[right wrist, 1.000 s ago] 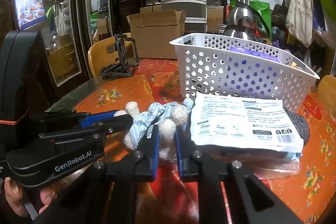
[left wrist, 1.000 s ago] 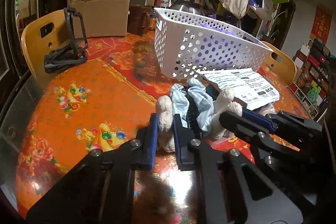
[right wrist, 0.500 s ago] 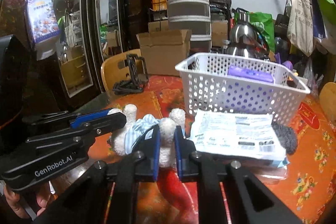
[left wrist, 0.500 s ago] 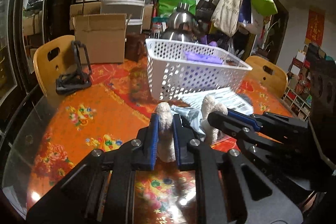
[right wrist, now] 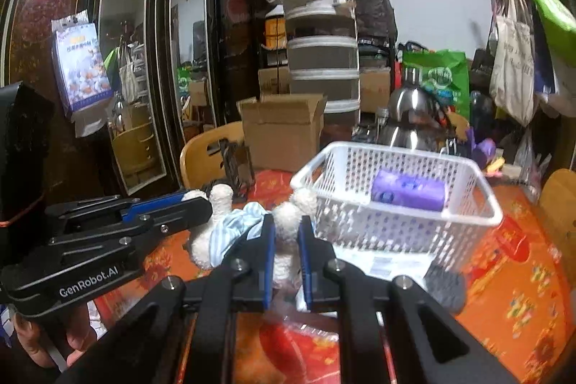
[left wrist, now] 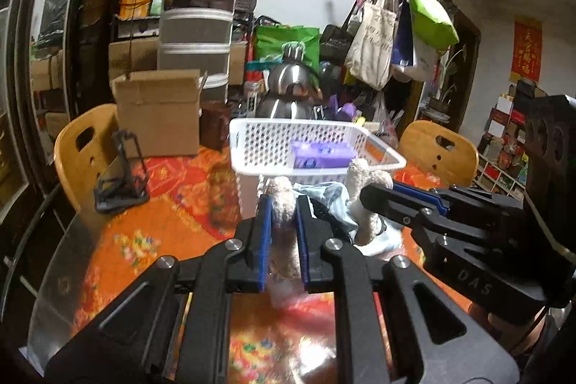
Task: Organize soft objects
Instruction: 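Carry the gloves into the white basket and open the left gripper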
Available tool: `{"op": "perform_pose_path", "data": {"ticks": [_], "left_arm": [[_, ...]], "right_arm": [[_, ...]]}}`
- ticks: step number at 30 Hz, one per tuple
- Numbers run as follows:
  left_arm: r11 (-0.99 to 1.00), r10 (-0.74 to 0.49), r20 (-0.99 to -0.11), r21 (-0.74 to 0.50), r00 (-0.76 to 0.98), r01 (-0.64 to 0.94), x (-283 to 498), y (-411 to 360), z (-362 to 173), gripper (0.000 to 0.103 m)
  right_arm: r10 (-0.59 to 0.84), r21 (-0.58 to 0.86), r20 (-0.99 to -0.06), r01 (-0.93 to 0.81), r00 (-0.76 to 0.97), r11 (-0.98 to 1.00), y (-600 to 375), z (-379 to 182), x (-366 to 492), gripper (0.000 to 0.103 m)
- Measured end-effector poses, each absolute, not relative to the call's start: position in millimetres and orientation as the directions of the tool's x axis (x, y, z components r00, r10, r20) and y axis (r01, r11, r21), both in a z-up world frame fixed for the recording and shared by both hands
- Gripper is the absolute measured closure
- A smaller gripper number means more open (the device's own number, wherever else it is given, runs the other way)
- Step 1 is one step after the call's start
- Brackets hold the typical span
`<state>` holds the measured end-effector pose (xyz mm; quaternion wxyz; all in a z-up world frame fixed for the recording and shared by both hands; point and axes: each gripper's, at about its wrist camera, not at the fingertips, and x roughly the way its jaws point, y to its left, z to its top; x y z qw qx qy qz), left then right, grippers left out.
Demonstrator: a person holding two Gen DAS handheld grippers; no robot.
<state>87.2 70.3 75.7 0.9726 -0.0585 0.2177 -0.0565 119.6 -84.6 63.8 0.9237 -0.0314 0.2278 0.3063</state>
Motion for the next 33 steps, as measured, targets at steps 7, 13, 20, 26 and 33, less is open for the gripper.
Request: {"op": "perform_pose_path", "data": {"ticks": [7, 13, 20, 26, 33], "left_arm": [[0.984, -0.154, -0.406, -0.141, 0.901, 0.105, 147, 65, 129, 0.091], [0.987, -0.141, -0.464, -0.138, 0.875, 0.086, 231, 68, 137, 0.091], [0.987, -0.119, -0.555, -0.159, 0.823, 0.035, 323, 70, 109, 0.091], [0.989, -0.095, -0.611, -0.146, 0.786, 0.006, 361, 69, 82, 0.091], [0.99, -0.048, -0.6, -0.132, 0.799, -0.039, 363, 77, 58, 0.002]], "right_arm": [[0.523, 0.035, -0.412, -0.561, 0.746, 0.827, -89, 111, 154, 0.092], [0.482, 0.016, -0.437, -0.529, 0.76, 0.849, -85, 128, 216, 0.092], [0.466, 0.029, -0.492, -0.521, 0.735, 0.853, -76, 112, 295, 0.092], [0.465, 0.038, -0.522, -0.525, 0.715, 0.85, -71, 86, 329, 0.092], [0.458, 0.046, -0.587, -0.538, 0.667, 0.842, -66, 56, 347, 0.074]]}}
